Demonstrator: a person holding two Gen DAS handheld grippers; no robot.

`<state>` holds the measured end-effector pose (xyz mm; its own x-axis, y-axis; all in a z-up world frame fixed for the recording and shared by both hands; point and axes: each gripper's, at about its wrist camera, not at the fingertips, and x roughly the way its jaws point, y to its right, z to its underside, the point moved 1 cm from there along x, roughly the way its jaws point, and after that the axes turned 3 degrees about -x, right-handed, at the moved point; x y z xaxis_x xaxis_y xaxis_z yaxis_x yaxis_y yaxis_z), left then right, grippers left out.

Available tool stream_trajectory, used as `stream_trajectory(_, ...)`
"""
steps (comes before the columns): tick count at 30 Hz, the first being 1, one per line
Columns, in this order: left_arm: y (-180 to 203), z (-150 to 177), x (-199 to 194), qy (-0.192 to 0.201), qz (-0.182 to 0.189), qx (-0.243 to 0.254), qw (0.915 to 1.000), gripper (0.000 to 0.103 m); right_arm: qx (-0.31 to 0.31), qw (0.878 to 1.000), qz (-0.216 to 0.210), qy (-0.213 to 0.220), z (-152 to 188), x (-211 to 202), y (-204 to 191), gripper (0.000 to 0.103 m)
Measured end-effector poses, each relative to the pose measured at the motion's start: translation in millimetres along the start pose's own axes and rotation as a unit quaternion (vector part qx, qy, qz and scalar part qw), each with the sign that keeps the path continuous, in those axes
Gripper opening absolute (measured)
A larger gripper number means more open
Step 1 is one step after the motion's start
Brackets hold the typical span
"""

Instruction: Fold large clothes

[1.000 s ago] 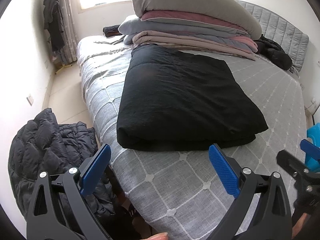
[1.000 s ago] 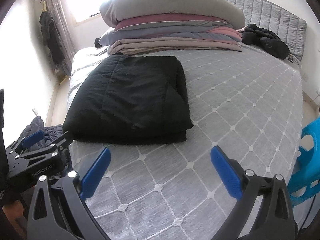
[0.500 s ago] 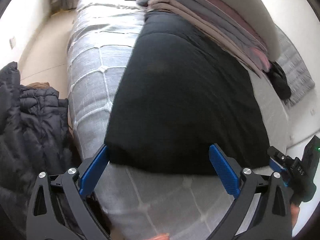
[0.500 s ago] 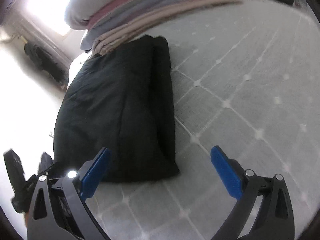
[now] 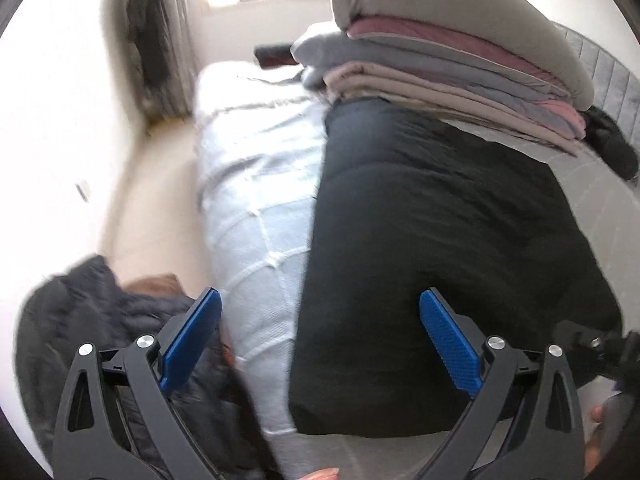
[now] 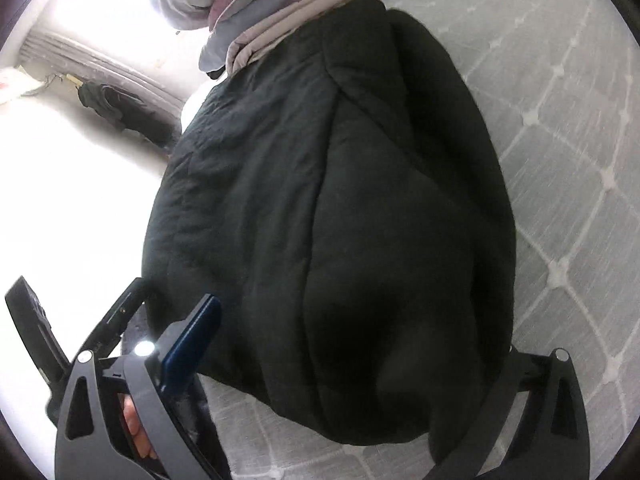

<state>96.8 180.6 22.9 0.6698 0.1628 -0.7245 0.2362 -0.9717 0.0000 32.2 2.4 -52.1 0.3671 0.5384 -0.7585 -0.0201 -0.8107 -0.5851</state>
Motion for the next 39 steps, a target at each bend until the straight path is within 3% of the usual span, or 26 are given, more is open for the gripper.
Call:
stream_trajectory(3,-16,-3,-2,-0.007,-0.004,-0.02,0.9998,0.096,0.031,0.999,-0.045,-0.001,0,4,2,0.099)
stream_trajectory(5,-34,3,-2,-0.027,0.006,-0.043,0.9987,0.096,0.021,0.999,-0.036,-0.003,0,2,2,0.098)
stream_trajectory(6,-44,7,-2,-0.041,0.029,-0.059,0.997,0.096,0.011,1.0,-0.01,-0.007,-2,-1,6,0.098)
stream_trajectory(8,-62,13,5,-0.072,0.11,-0.102,0.9861,0.096,0.012,1.0,0.014,0.007,-8,-12,27,0.098)
stream_trajectory(11,-78,7,25,-0.106,0.171,-0.149,0.9682,0.096,0.023,1.0,-0.004,-0.019,-15,-8,43,0.098)
stream_trajectory(13,-73,4,42,-0.137,0.217,-0.159,0.9536,0.096,0.031,0.997,-0.043,-0.054,-20,9,45,0.098)
stream_trajectory(15,-56,4,61,-0.174,0.257,-0.152,0.9384,0.096,0.037,0.994,-0.087,-0.059,-24,20,43,0.098)
stream_trajectory(18,-36,7,74,-0.197,0.242,-0.112,0.9432,0.095,0.02,0.992,-0.113,-0.054,-26,27,39,0.094)
stream_trajectory(19,-34,5,71,-0.191,0.243,-0.104,0.9453,0.087,0.02,0.991,-0.119,-0.053,-26,26,41,0.079)
stream_trajectory(20,-28,2,62,-0.181,0.245,-0.085,0.9486,0.071,0.026,0.99,-0.13,-0.048,-26,21,46,0.06)
stream_trajectory(23,-4,-5,28,-0.136,0.23,-0.028,0.9631,0.046,0.03,0.988,-0.149,-0.037,-27,13,50,0.048)
stream_trajectory(26,6,-15,-8,-0.104,0.265,-0.018,0.9583,0.038,0.016,0.987,-0.16,-0.015,-33,-14,42,0.043)
stream_trajectory(30,16,-4,-53,-0.104,0.322,0.0,0.941,0.038,-0.021,0.987,-0.161,0.008,-27,-74,40,0.042)
stream_trajectory(32,25,26,-64,-0.14,0.339,0.003,0.9301,0.039,-0.036,0.989,-0.14,0.007,-5,-99,45,0.042)
stream_trajectory(34,31,63,-60,-0.182,0.333,0.003,0.9253,0.046,-0.049,0.994,-0.092,-0.012,30,-109,54,0.048)
stream_trajectory(36,31,96,-48,-0.18,0.288,0.006,0.9405,0.075,-0.041,0.997,-0.041,-0.054,64,-95,77,0.065)
stream_trajectory(38,27,100,-61,-0.145,0.256,0.007,0.9558,0.08,-0.013,0.998,-0.041,-0.044,75,-93,97,0.069)
stream_trajectory(39,28,98,-77,-0.112,0.221,0.025,0.9686,0.084,-0.013,0.999,-0.027,-0.03,73,-101,96,0.07)
